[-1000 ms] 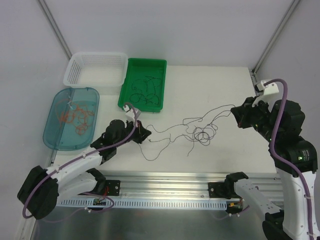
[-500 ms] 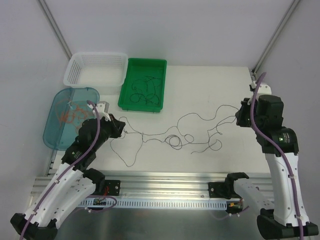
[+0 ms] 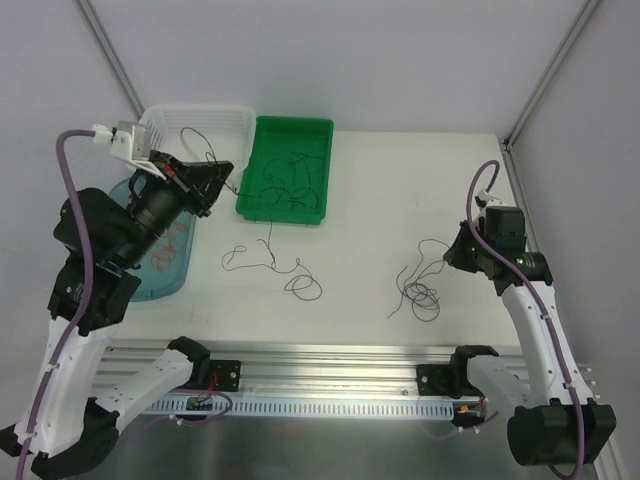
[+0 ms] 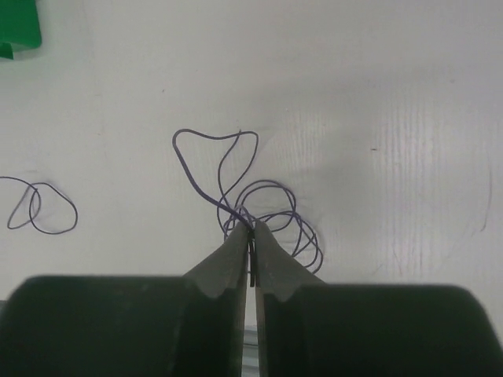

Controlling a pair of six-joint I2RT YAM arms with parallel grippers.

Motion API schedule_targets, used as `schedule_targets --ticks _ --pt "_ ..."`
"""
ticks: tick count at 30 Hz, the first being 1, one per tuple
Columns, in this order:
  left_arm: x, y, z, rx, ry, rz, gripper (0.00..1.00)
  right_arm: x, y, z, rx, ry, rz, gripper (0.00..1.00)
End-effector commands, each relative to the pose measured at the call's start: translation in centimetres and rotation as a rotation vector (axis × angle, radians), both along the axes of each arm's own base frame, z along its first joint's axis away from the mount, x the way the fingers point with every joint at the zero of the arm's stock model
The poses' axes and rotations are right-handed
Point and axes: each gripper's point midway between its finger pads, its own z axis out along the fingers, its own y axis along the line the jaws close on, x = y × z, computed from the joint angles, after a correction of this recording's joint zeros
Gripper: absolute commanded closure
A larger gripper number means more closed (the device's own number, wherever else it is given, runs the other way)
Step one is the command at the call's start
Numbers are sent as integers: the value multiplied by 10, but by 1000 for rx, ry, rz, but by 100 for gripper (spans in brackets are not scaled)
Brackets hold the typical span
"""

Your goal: Untangle the cables

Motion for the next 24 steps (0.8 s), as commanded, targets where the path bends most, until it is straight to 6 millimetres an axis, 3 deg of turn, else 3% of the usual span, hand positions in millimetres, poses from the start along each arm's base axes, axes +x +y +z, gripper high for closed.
schedule_targets --ticks 1,4,9,15,22,24 --pt "-7 -11 31 20 -66 -78 100 12 22 1 128 -47 30 91" --pt "1 -21 36 18 -52 -112 100 10 42 -7 153 -25 136 72" --pt "2 -37 32 -5 -12 -191 100 -2 100 17 214 -129 468 43" --pt "4 -36 34 -29 -11 -180 100 -22 160 47 199 -279 799 31" --pt "17 -36 61 2 -86 -152 100 -24 178 38 184 -284 814 24" --pt "17 -35 84 1 -148 -145 100 -27 179 39 188 -292 809 22"
